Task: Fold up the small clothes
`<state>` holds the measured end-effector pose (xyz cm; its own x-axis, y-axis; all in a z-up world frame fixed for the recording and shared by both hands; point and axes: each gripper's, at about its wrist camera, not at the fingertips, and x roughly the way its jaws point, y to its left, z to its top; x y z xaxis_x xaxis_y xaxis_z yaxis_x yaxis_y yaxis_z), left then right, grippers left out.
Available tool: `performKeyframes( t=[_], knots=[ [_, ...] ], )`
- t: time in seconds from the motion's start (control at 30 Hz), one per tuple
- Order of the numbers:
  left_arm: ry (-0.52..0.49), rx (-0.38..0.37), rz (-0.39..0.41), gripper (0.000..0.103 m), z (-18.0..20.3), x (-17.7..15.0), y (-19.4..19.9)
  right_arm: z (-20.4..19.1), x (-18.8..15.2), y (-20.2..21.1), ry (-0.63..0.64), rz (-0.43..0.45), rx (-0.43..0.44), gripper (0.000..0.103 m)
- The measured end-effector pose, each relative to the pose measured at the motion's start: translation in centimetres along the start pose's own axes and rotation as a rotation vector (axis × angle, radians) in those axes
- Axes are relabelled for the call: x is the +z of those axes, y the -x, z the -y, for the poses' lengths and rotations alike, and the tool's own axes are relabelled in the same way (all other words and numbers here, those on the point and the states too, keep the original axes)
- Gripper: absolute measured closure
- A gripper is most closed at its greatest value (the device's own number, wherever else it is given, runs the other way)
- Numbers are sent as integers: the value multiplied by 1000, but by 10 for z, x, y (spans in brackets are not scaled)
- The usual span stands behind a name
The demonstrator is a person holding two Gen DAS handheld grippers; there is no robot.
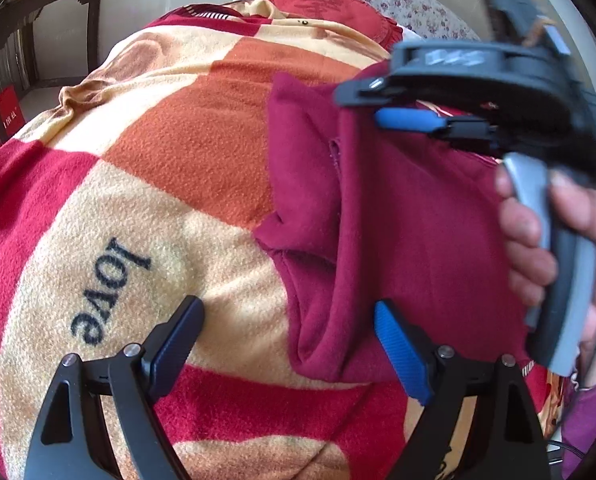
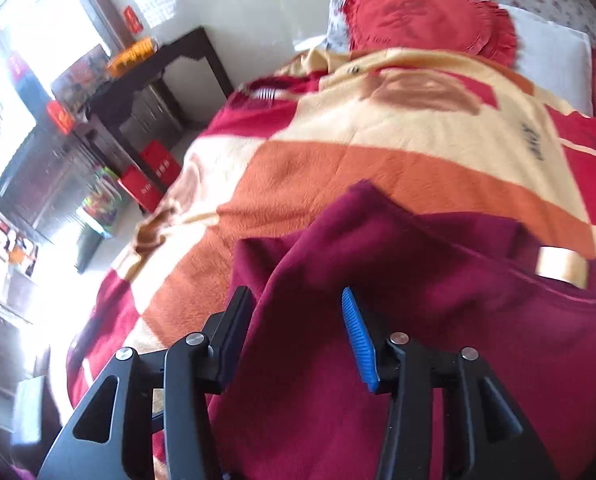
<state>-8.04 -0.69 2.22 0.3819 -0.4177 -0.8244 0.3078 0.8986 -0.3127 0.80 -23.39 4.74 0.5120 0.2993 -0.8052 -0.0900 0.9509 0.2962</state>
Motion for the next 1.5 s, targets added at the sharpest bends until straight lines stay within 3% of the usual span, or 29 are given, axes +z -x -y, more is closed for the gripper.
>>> performKeyframes(
  t=[0.03,0.07,0.2,0.33,0.4,0.43,0.47,0.53,0.7,0.83,0.9,0.97,1.03,1.2,1.23,1.27,1.3,1.37,1.43,1.5],
  knots=[
    [1,-5,-1,13,0,0,1,-3,-1,-10,4,-27,-27,80],
    [6,-14,1,13,-2,1,3,-4,0,-16,0,-33,-41,103],
    [36,-40,12,13,-9,1,3,-19,1,-9,23,38,-18,103],
    [26,-21,12,13,-7,1,1,-14,-5,-34,22,-39,-31,103],
    [24,-20,11,13,-7,2,1,-15,-5,-29,30,-31,-23,103],
    [26,-21,13,13,-7,2,0,-17,-4,-23,36,-26,-15,99],
    [27,-20,14,13,-7,2,0,-20,-2,-19,43,-30,-4,80],
    [27,-16,17,13,-6,1,-1,-30,-1,-17,73,-47,-6,67],
    [25,-13,16,13,-1,1,-4,-61,-9,-40,218,-104,-159,59],
    [22,-3,17,13,1,0,-4,-67,-17,-53,269,-100,-223,55],
    [16,7,15,12,3,0,-5,-64,-18,-50,277,-84,-236,69],
    [10,16,16,11,7,0,-5,-55,-17,-39,251,-72,-211,93],
    [2,24,22,11,12,3,-5,-42,-15,-23,188,-58,-133,100],
    [-24,-7,68,12,29,16,-4,-13,-12,21,30,5,63,102],
    [-25,-23,68,14,32,19,-7,-8,-12,28,8,14,93,102],
    [-25,-53,62,25,36,21,-10,-4,-12,32,-7,18,111,102],
    [-26,-72,51,47,39,23,-13,0,-12,35,-19,18,121,102],
    [-45,-88,25,66,47,25,-19,4,-15,37,-28,5,129,102],
    [-53,-98,36,73,51,25,-18,4,-17,37,-22,-19,114,97],
    [-51,-112,44,76,50,25,-14,1,-15,37,-8,-26,78,81]
  ],
)
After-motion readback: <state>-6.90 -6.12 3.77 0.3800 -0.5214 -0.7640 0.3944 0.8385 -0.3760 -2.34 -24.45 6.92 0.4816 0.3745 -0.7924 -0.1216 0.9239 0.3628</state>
